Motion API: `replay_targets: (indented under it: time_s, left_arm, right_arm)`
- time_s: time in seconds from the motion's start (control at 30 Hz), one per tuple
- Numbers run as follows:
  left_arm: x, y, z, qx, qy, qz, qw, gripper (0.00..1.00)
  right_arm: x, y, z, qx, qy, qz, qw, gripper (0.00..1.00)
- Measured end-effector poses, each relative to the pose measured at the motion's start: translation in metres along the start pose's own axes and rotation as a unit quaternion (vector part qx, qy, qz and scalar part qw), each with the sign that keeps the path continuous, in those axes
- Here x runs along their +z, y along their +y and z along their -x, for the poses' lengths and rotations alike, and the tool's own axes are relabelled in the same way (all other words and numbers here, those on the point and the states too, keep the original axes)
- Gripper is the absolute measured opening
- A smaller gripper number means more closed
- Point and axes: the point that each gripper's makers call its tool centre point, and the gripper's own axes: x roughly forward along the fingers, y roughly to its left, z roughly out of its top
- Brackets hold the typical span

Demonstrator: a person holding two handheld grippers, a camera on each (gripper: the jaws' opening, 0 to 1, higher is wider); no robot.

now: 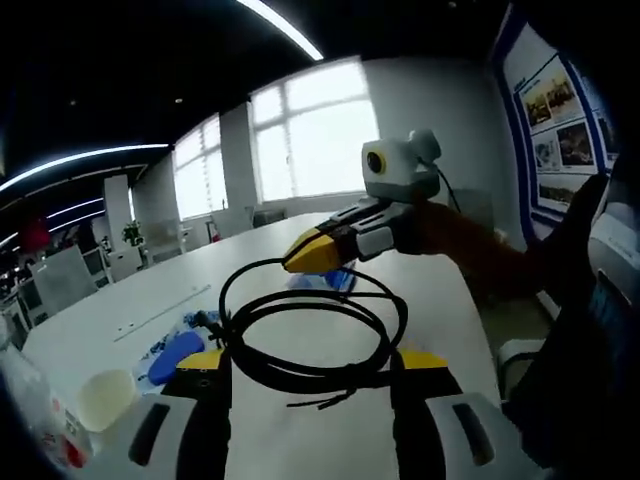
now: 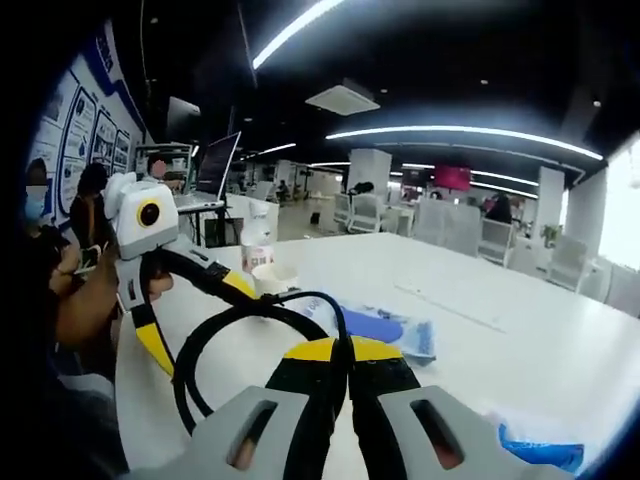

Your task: Arrange the tabletop items into an orderly group along one side of the table until the central work area is clear of visible clutter.

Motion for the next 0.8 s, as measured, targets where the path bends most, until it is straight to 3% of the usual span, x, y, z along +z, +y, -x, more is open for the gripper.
replay_targets:
  time_s: [0.3,0.8]
  left_arm:
    - [0.002,-0.011,-0.004,-0.008,-0.002,-0.004,1.0000,0.62]
    - [0.012,-0.048,-0.036,-0.049,-0.013,-0.012,0.9986,0.61]
  right_arm:
    - [-0.006,0.001,0.015,-0.007,0.000,-0.002,1.0000,0.01]
    - [-0.028,-0.018,0.064,-0.047,0.006,-0.016,0.9988,0.01]
